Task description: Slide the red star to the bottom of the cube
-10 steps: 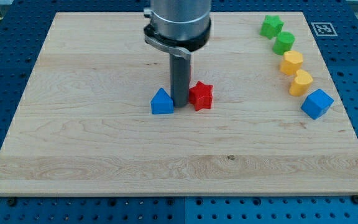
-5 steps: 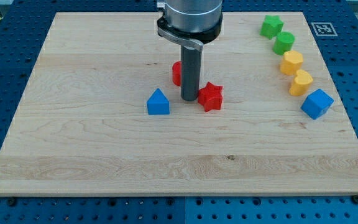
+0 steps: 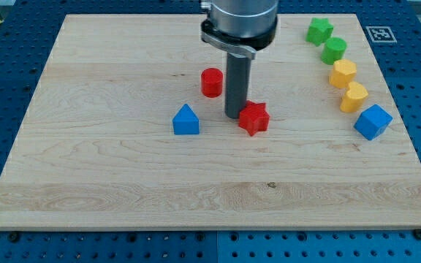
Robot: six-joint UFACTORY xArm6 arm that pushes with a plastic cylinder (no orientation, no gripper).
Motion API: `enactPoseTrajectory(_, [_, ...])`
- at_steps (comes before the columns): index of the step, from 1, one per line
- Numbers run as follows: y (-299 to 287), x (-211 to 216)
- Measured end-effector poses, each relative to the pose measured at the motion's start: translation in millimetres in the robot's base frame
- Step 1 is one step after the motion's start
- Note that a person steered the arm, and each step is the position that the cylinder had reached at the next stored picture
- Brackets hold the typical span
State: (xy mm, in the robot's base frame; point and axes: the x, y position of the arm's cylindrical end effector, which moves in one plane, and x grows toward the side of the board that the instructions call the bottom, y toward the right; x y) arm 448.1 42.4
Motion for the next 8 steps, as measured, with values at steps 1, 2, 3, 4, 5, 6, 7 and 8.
enactPoseTrajectory(1, [24.3,0.0])
enactPoseTrajectory(2, [41.1,16.6])
enactPoseTrajectory(3, [52.2,46.5])
enactPoseTrajectory(4, [54.4,64.7])
enactPoseTrajectory(5, [53.4,80.1])
enactPoseTrajectory(6, [53.4,92.7])
enactPoseTrajectory(7, [53.4,94.4])
enactPoseTrajectory(8, [63.2,94.4])
